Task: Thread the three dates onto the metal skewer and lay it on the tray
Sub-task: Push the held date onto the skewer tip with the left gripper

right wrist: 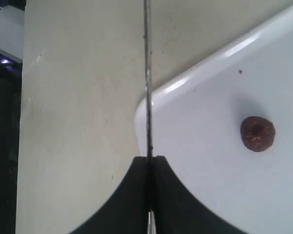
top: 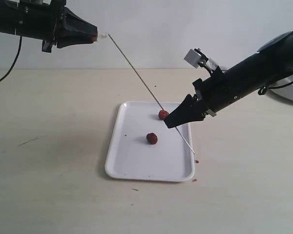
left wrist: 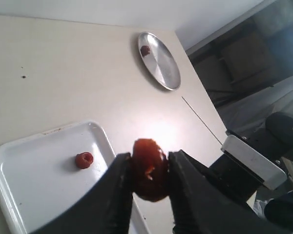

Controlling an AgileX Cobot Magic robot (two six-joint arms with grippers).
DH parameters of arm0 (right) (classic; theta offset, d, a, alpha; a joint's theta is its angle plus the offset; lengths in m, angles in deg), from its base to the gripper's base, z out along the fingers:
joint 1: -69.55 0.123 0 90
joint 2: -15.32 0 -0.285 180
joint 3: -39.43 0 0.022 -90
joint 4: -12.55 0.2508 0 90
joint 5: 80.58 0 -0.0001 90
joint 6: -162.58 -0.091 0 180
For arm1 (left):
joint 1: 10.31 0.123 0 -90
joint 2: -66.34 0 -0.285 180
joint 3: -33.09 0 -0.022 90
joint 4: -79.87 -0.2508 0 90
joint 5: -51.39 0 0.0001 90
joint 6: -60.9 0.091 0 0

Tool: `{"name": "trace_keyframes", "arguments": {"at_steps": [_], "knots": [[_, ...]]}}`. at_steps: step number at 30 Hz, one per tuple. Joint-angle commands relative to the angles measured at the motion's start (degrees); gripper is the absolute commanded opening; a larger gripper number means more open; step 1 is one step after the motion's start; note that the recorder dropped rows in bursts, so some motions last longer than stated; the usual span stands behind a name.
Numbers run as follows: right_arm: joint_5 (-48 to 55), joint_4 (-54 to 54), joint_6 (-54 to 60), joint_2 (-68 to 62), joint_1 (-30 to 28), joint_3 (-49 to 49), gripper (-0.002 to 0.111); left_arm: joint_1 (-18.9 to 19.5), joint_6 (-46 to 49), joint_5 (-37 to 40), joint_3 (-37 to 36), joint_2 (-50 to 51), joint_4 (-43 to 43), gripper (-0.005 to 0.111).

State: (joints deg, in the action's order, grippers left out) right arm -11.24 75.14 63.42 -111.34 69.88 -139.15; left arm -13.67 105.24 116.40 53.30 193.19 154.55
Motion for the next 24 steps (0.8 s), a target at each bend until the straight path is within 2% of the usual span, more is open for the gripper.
{"name": "trace_keyframes", "arguments": {"at_steps": [1, 8, 24], "knots": [[0.62, 0.24, 0.55, 0.82, -0.02, 0.11, 0.000, -0.88, 1.47, -1.62, 0.00, -0.38, 0.40, 0.027], [0.62, -0.12, 0.61, 0.82, 0.96, 0.11, 0.000, -3.15, 3.44, -4.22, 0.00, -0.38, 1.72, 0.027], [0.62, 0.43, -0.30, 0.82, 0.96, 0.11, 0.000, -2.25, 3.44, -1.97, 0.00, -1.35, 2.89, 0.027]]}}
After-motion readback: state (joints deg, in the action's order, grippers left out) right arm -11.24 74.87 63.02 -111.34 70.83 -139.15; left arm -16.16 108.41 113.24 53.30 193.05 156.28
